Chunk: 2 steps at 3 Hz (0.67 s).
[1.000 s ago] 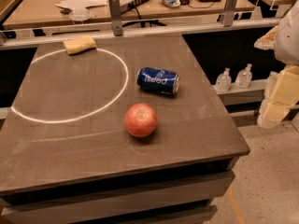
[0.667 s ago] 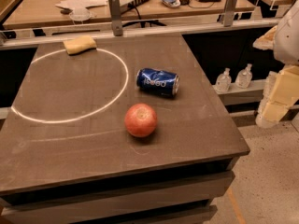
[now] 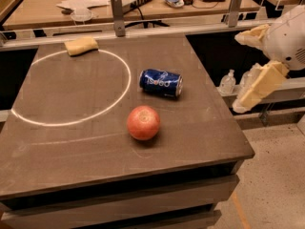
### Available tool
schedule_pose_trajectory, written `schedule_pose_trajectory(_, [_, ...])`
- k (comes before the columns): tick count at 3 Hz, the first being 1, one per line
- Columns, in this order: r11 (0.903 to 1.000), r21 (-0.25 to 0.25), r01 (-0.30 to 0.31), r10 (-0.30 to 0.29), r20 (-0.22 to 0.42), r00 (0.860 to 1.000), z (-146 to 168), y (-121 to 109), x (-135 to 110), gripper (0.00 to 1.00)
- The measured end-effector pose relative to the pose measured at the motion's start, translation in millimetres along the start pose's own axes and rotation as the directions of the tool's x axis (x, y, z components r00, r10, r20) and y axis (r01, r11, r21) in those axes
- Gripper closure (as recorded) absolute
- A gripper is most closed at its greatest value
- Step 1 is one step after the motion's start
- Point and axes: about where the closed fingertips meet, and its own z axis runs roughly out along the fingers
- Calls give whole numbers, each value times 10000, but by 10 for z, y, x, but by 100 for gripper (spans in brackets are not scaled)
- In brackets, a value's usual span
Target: Move pepsi can near sponge
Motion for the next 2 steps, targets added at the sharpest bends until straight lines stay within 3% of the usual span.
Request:
schedule_pose_trajectory(1, [9998,-196,-105,124,1038,9945,342,-215,-273,0])
schedule_pose_trajectory(2, [9999,-84,-73,83,1322,9912,598,-313,-459,0])
